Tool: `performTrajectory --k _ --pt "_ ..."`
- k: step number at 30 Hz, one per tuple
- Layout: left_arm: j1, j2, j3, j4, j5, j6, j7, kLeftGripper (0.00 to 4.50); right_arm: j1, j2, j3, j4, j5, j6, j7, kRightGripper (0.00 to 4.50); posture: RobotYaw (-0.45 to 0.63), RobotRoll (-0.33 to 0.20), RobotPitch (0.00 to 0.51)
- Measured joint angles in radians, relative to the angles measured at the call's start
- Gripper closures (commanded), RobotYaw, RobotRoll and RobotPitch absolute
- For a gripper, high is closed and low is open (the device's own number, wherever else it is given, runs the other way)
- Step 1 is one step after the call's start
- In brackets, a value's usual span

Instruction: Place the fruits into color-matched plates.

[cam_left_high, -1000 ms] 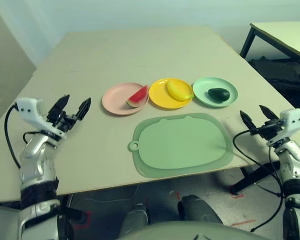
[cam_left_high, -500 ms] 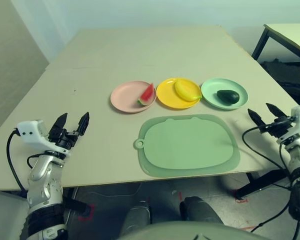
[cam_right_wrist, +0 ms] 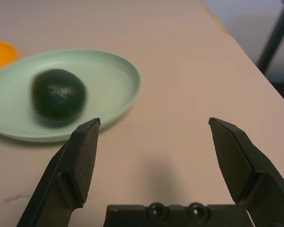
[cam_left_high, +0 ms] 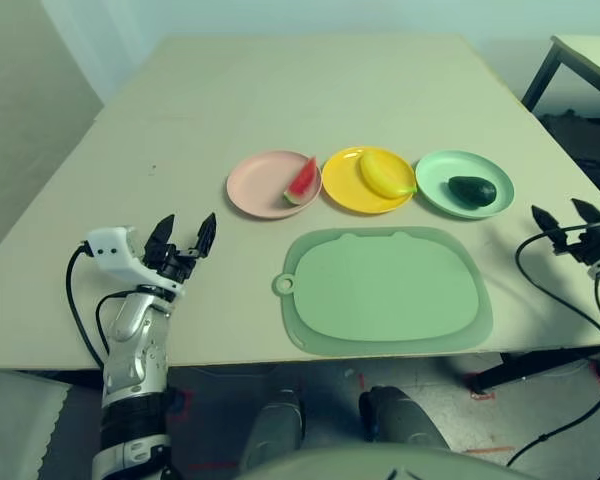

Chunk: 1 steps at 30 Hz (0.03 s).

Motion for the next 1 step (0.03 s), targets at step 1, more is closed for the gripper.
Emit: performTrajectory --k 1 --pt "0.010 -0.004 0.000 -0.001 0.000 -0.003 0.004 0.07 0.000 -0.003 -0.001 0.002 0.000 0.006 -0.004 0.00 -0.06 0.000 0.120"
